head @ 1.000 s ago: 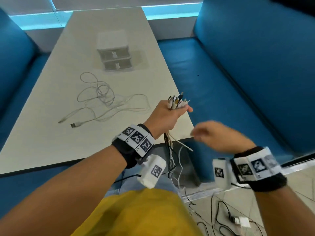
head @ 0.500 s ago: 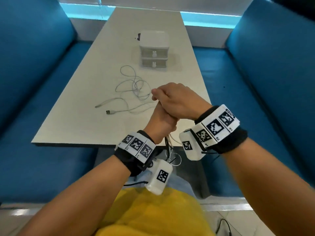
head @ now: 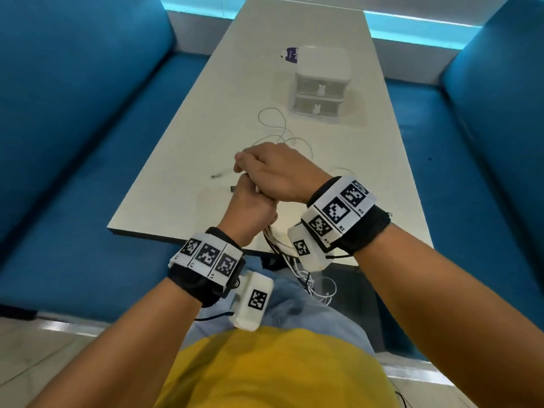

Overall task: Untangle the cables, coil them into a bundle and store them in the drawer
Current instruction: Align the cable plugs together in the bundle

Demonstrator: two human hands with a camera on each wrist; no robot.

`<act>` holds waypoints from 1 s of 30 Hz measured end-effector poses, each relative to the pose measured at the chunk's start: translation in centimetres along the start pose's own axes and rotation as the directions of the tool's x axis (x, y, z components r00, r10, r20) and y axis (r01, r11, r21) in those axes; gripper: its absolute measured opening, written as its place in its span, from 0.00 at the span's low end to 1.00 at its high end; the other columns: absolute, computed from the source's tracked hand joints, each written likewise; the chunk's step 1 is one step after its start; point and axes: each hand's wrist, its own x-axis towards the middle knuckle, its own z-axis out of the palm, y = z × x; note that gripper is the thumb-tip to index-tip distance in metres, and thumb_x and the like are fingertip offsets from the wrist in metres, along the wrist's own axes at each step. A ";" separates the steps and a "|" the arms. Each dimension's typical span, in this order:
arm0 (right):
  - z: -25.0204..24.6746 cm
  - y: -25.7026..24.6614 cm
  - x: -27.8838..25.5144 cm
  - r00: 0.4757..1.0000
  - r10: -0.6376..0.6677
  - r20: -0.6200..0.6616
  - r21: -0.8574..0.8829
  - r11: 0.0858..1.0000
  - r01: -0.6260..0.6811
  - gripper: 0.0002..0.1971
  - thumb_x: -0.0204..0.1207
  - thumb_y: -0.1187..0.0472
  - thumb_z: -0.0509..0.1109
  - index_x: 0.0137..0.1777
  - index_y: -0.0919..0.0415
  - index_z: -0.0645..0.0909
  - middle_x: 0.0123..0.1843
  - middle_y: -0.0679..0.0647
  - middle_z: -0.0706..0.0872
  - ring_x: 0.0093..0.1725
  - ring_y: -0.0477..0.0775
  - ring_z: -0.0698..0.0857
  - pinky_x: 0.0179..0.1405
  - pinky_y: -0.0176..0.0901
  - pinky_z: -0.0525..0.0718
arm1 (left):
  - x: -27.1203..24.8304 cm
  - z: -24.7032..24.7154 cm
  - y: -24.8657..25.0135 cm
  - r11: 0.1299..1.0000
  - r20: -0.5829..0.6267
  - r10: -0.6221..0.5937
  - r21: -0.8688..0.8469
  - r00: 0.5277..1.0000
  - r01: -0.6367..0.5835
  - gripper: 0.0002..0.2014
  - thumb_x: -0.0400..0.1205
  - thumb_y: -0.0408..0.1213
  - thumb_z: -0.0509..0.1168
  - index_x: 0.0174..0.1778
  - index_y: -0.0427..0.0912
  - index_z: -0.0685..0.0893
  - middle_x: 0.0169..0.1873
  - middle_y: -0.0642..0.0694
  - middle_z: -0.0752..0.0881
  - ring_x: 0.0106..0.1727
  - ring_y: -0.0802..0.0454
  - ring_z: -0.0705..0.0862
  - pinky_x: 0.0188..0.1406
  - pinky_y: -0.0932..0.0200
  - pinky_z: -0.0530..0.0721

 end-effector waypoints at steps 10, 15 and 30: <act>2.7 0.9 4.9 0.992 0.080 0.098 0.297 0.949 -0.106 0.29 0.86 0.38 0.45 0.68 0.56 0.79 0.57 0.54 0.85 0.57 0.52 0.83 0.55 0.45 0.77 | 0.9 -5.5 -3.8 0.976 -0.007 -0.154 -0.155 0.988 0.151 0.11 0.84 0.37 0.64 0.35 0.42 0.83 0.17 0.55 0.66 0.20 0.56 0.61 0.18 0.64 0.60; 5.6 5.1 6.2 0.972 0.184 0.148 -0.441 0.892 -0.101 0.18 0.80 0.50 0.67 0.67 0.55 0.78 0.66 0.57 0.78 0.65 0.61 0.78 0.56 0.49 0.75 | 0.9 -7.1 -4.6 0.897 -0.031 -0.229 -0.394 0.973 0.198 0.15 0.88 0.43 0.59 0.43 0.41 0.86 0.19 0.54 0.61 0.20 0.59 0.56 0.19 0.64 0.55; 3.2 4.7 1.9 0.998 -0.065 -0.005 0.354 0.933 0.063 0.04 0.84 0.64 0.61 0.49 0.63 0.77 0.35 0.54 0.87 0.35 0.54 0.89 0.42 0.47 0.87 | 1.5 -4.3 -5.3 0.790 0.000 -0.143 -0.603 0.990 0.114 0.02 0.81 0.33 0.69 0.46 0.45 0.84 0.20 0.55 0.67 0.17 0.61 0.59 0.15 0.68 0.61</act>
